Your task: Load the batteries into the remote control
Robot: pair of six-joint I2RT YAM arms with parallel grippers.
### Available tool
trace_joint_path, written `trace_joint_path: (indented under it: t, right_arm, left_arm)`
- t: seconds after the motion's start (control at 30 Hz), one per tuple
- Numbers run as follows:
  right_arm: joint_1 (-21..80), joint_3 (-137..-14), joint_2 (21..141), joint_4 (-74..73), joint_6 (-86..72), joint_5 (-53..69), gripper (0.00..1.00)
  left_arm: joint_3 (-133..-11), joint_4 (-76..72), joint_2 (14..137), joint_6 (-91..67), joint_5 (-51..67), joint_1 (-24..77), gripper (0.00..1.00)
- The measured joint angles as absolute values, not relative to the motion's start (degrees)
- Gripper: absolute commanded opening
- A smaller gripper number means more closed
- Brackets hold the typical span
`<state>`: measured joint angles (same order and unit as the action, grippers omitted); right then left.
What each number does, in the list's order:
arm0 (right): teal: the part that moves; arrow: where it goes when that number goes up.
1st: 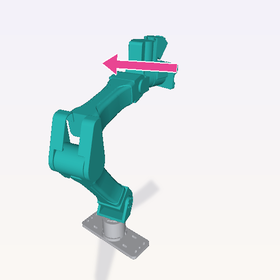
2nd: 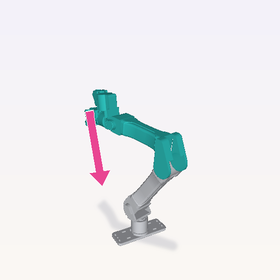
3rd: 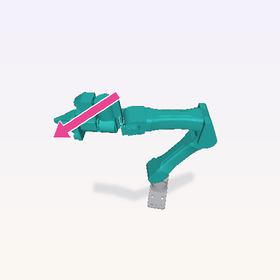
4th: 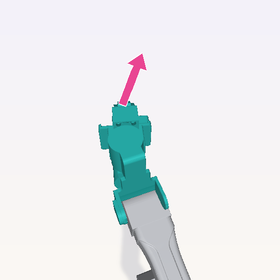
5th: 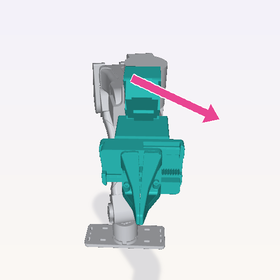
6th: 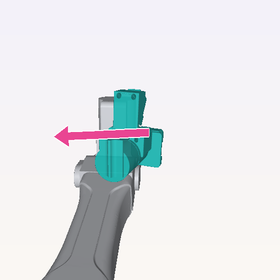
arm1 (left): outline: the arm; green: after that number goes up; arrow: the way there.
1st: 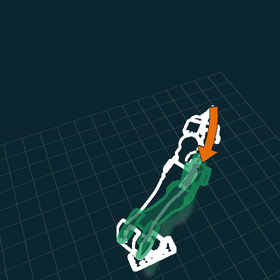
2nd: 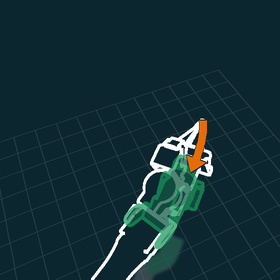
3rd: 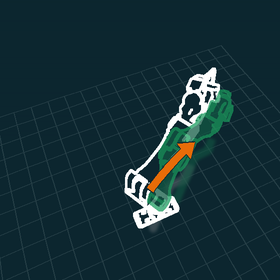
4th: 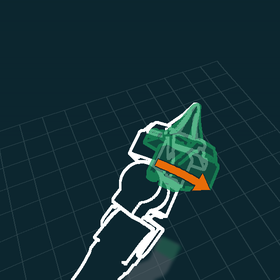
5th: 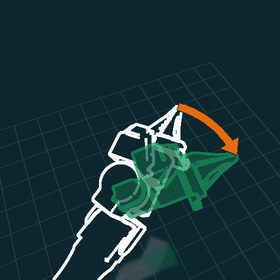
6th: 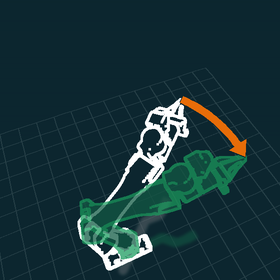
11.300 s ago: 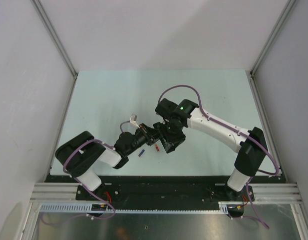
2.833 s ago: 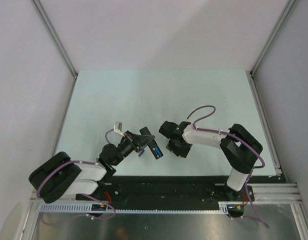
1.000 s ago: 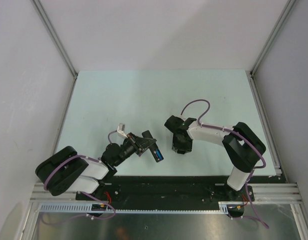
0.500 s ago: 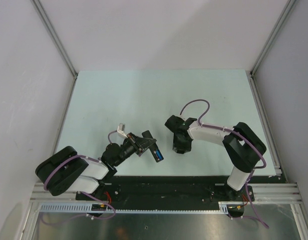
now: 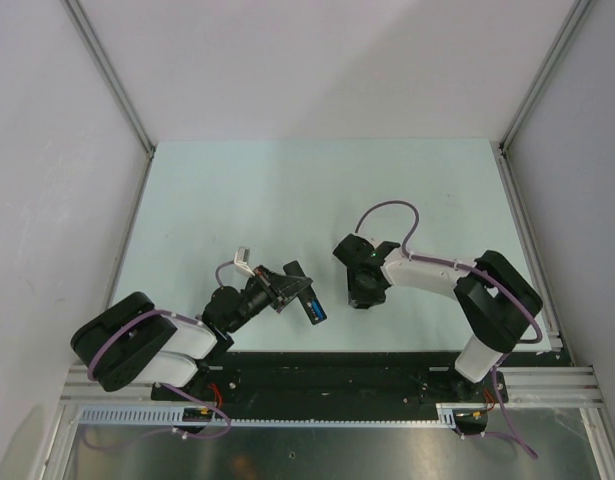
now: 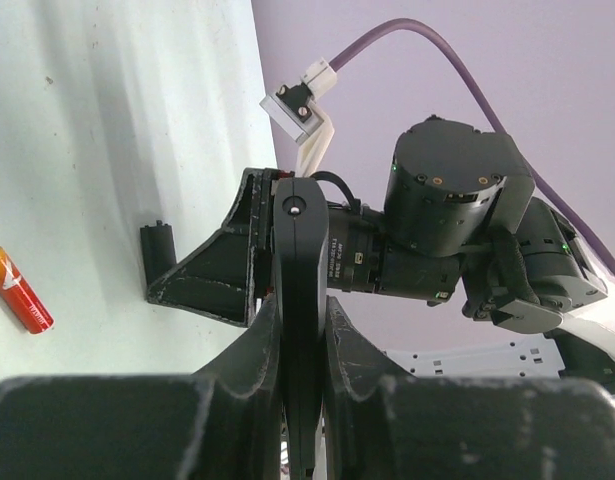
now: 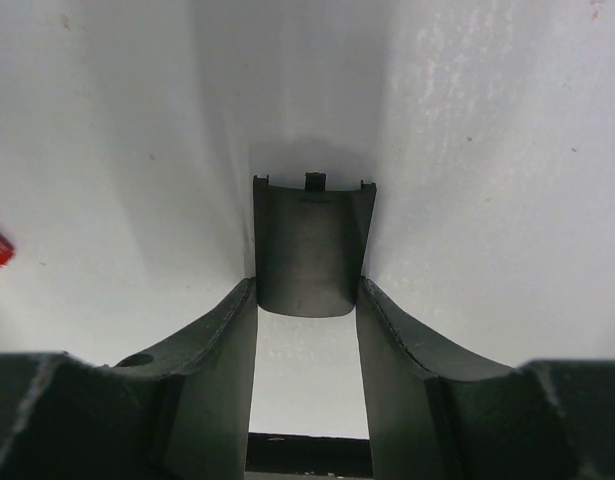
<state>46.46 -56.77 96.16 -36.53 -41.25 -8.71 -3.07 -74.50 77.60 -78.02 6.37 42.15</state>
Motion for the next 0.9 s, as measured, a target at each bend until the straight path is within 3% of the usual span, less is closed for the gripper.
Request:
trace_joint_path:
  t: [0.4, 0.9]
  right_arm:
    - [47.6, -54.5, 83.1, -50.6, -33.1, -10.1, 0.0]
    - [55.9, -74.9, 78.5, -69.5, -25.3, -4.1, 0.0]
  left_arm:
    - [-5.1, -74.5, 82.9, -78.3, 6.1, 42.2, 0.0]
    - [-16.6, -74.5, 92.0, -78.5, 6.2, 42.9, 0.0]
